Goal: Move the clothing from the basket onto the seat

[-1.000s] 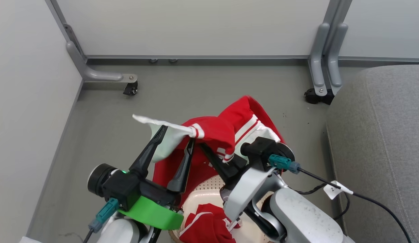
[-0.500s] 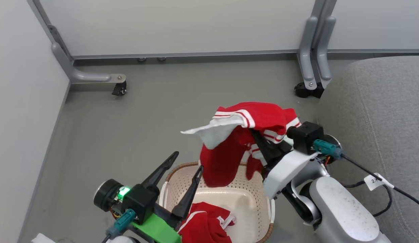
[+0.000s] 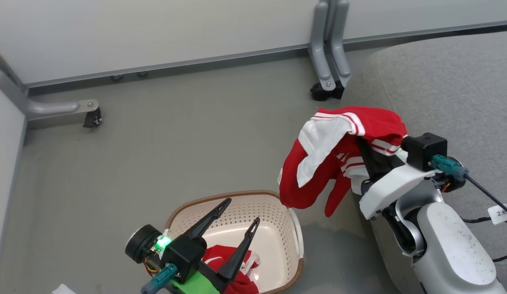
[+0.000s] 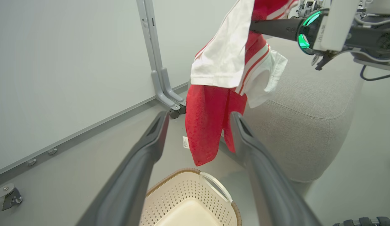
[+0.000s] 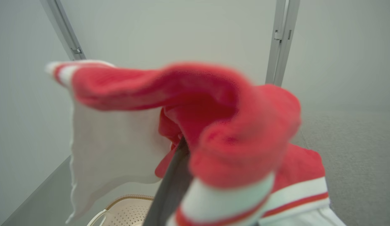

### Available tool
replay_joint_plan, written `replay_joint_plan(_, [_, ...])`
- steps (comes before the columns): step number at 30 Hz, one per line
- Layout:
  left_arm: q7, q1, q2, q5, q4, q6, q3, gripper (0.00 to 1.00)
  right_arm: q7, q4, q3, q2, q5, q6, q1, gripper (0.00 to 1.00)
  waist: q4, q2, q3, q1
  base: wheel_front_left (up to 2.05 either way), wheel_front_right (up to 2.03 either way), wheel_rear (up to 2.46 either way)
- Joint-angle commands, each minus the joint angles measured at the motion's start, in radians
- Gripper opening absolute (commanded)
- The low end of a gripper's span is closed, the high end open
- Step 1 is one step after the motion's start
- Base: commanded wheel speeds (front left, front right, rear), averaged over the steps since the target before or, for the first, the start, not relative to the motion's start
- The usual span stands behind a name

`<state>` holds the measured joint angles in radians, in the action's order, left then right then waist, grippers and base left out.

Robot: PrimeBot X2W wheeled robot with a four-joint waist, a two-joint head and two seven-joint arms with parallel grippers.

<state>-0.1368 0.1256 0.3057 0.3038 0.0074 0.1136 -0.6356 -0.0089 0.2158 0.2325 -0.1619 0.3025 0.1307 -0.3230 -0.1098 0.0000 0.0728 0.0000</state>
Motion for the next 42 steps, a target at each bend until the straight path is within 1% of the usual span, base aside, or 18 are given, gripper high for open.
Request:
replay_joint_plan(1, [-0.003,0.0,0.01,-0.008,-0.002,-0.006,0.001,1.0,0.0,0.003,-0.015,-0.001,-0.004,0.0,-0.002,0.0,-0.079,0.0,0.023,0.0,0.0,0.0,0.0])
replay_joint_plan(12, [-0.001,0.023,0.01,-0.011,-0.022,-0.027,-0.003,1.0,-0.017,0.033,-0.143,-0.003,-0.022,0.0,-0.018,0.0,-0.241,0.0,0.075,0.0,0.0,0.0,0.0])
replay_joint_plan(17, [0.011,0.04,0.022,-0.019,-0.043,-0.032,-0.002,1.0,-0.03,0.032,-0.195,0.003,-0.019,0.0,-0.04,0.0,-0.295,0.0,0.109,0.0,0.0,0.0,0.0])
replay_joint_plan(21, [0.031,0.077,0.045,-0.036,-0.085,-0.031,0.004,1.0,-0.04,0.027,-0.262,0.002,-0.004,0.0,-0.096,0.0,-0.321,0.0,0.176,0.0,0.0,0.0,0.0])
replay_joint_plan(25, [0.048,0.121,0.067,-0.046,-0.126,-0.024,0.007,1.0,-0.051,0.032,-0.333,0.001,0.016,0.0,-0.174,0.0,-0.31,0.0,0.249,0.0,0.0,0.0,0.0])
replay_joint_plan(29, [0.062,0.171,0.093,-0.067,-0.169,-0.02,0.018,1.0,-0.057,0.049,-0.405,-0.021,0.028,0.0,-0.279,0.0,-0.276,0.0,0.342,0.0,0.0,0.0,0.0])
replay_joint_plan(33, [0.066,0.221,0.117,-0.082,-0.2,-0.018,0.04,1.0,-0.063,0.077,-0.476,-0.056,0.037,0.0,-0.393,0.0,-0.23,0.0,0.433,0.0,0.0,0.0,0.0])
replay_joint_plan(38, [0.059,0.28,0.133,-0.096,-0.225,-0.014,0.056,1.0,-0.059,0.126,-0.564,-0.118,0.042,0.0,-0.522,0.0,-0.17,0.0,0.531,0.0,0.0,0.0,0.0])
replay_joint_plan(42, [0.052,0.313,0.144,-0.103,-0.238,-0.012,0.067,1.0,-0.057,0.205,-0.586,-0.138,0.044,0.0,-0.598,0.0,-0.144,0.0,0.593,0.0,0.0,0.0,0.0])
